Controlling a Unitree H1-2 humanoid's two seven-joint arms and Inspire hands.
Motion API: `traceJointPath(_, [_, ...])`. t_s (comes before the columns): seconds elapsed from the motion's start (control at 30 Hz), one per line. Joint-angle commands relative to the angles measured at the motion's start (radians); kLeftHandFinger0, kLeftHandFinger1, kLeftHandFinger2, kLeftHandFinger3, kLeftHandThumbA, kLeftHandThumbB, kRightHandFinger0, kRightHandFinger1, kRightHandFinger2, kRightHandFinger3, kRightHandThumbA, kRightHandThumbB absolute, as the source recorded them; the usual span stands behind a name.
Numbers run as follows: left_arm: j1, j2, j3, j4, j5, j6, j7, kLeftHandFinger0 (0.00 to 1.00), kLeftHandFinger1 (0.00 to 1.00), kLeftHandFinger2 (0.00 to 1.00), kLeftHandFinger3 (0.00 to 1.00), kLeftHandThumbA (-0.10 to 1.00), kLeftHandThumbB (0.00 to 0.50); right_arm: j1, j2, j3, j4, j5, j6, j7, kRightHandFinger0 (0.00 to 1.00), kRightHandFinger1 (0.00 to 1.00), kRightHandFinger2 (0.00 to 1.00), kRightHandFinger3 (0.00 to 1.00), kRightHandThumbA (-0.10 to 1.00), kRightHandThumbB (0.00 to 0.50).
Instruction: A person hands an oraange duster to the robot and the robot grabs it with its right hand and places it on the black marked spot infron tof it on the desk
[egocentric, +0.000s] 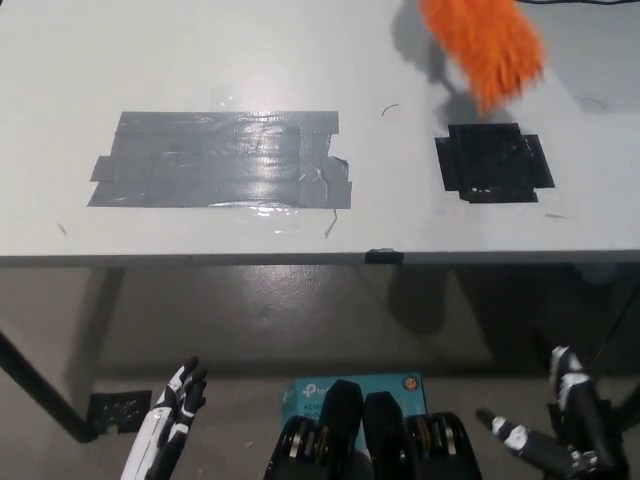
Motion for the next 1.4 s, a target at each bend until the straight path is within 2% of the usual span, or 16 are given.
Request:
traceJointPath(0.0, [-0.002, 0.01, 0.007, -0.035, -0.003, -0.036, 0.0, 1.0, 1.0, 1.0, 1.0, 0.88, 0.203, -0.057, -0.069, -0.046, -0.198, -0.051, 0.09, 0.012, 1.0, 1.0, 1.0, 1.0, 0.93, 0.178])
traceJointPath(0.07, [-0.01, 0.003, 0.005, -0.039, 0.0, -0.023, 0.003, 1.0, 1.0, 1.0, 1.0, 0.88, 0.217, -0.092, -0.1, -0.055, -0.247, -0.072, 0.142, 0.026, 1.0, 1.0, 1.0, 1.0, 0.94, 0.171])
traceJointPath(0.1, [-0.009, 0.002, 0.005, -0.041, 0.004, -0.022, 0.006, 1.0, 1.0, 1.0, 1.0, 0.88, 0.218, -0.1, -0.107, -0.057, -0.262, -0.079, 0.16, 0.029, 1.0, 1.0, 1.0, 1.0, 0.97, 0.188])
traceJointPath(0.17, [-0.005, 0.006, 0.009, -0.037, 0.014, -0.031, 0.014, 1.0, 1.0, 1.0, 1.0, 0.88, 0.214, -0.171, -0.131, -0.071, -0.332, -0.118, 0.236, 0.031, 1.0, 1.0, 1.0, 1.0, 0.93, 0.236])
traceJointPath(0.27, [-0.014, 0.018, 0.009, -0.047, 0.024, -0.017, 0.01, 1.0, 1.0, 1.0, 1.0, 0.89, 0.193, -0.268, -0.167, -0.073, -0.408, -0.193, 0.367, 0.053, 1.0, 1.0, 1.0, 1.0, 0.99, 0.299])
traceJointPath(0.37, [-0.039, 0.023, 0.016, -0.047, 0.024, -0.005, 0.012, 1.0, 1.0, 1.0, 1.0, 0.89, 0.217, -0.392, -0.198, -0.073, -0.441, -0.265, 0.486, 0.069, 1.0, 1.0, 1.0, 1.0, 0.97, 0.299])
traceJointPath(0.43, [-0.038, 0.026, 0.018, -0.049, 0.031, -0.004, 0.015, 1.0, 1.0, 1.0, 1.0, 0.9, 0.23, -0.448, -0.21, -0.063, -0.432, -0.337, 0.515, 0.078, 1.0, 1.0, 1.0, 1.0, 1.0, 0.289])
traceJointPath(0.5, [-0.028, 0.027, 0.018, -0.047, 0.032, -0.014, 0.015, 1.0, 1.0, 1.0, 1.0, 0.9, 0.225, -0.487, -0.201, -0.074, -0.419, -0.382, 0.521, 0.105, 1.0, 1.0, 1.0, 1.0, 1.0, 0.293])
traceJointPath(0.57, [-0.013, 0.027, 0.016, -0.051, 0.031, -0.018, 0.01, 1.0, 1.0, 1.0, 1.0, 0.89, 0.2, -0.538, -0.185, -0.088, -0.391, -0.422, 0.521, 0.139, 1.0, 1.0, 1.0, 1.0, 0.99, 0.264])
traceJointPath(0.73, [-0.028, 0.028, 0.022, -0.045, 0.032, -0.026, 0.013, 1.0, 1.0, 1.0, 1.0, 0.89, 0.216, -0.673, -0.166, -0.072, -0.203, -0.507, 0.521, 0.196, 1.0, 1.0, 1.0, 1.0, 1.0, 0.32])
traceJointPath(0.8, [-0.019, 0.031, 0.022, -0.045, 0.037, -0.034, 0.013, 1.0, 1.0, 1.0, 1.0, 0.89, 0.219, -0.716, -0.152, -0.071, -0.122, -0.528, 0.521, 0.231, 1.0, 1.0, 1.0, 1.0, 1.0, 0.305])
traceJointPath(0.87, [-0.007, 0.028, 0.02, -0.048, 0.033, -0.033, 0.008, 1.0, 1.0, 1.0, 1.0, 0.89, 0.194, -0.741, -0.145, -0.062, -0.053, -0.519, 0.521, 0.231, 1.0, 1.0, 1.0, 1.0, 0.99, 0.289])
traceJointPath(1.07, [-0.034, 0.024, 0.021, -0.044, 0.034, -0.011, 0.009, 1.0, 1.0, 1.0, 1.0, 0.87, 0.206, -0.869, -0.139, -0.051, 0.241, -0.558, 0.521, 0.251, 1.0, 1.0, 1.0, 1.0, 1.0, 0.352])
traceJointPath(1.2, [-0.012, 0.027, 0.02, -0.049, 0.033, -0.015, 0.004, 1.0, 1.0, 1.0, 1.0, 0.87, 0.214, -0.938, -0.095, -0.078, 0.41, -0.585, 0.521, 0.282, 1.0, 1.0, 1.0, 1.0, 0.99, 0.35])
traceJointPath(1.3, [-0.011, 0.028, 0.02, -0.049, 0.032, -0.016, 0.002, 1.0, 1.0, 1.0, 1.0, 0.85, 0.193, -0.982, -0.092, -0.064, 0.492, -0.579, 0.521, 0.275, 1.0, 1.0, 1.0, 1.0, 0.99, 0.384])
traceJointPath(1.37, [-0.018, 0.027, 0.02, -0.049, 0.026, -0.016, -0.001, 1.0, 1.0, 1.0, 1.0, 0.82, 0.193, -1.027, -0.099, -0.038, 0.573, -0.583, 0.521, 0.269, 1.0, 1.0, 1.0, 1.0, 1.0, 0.369])
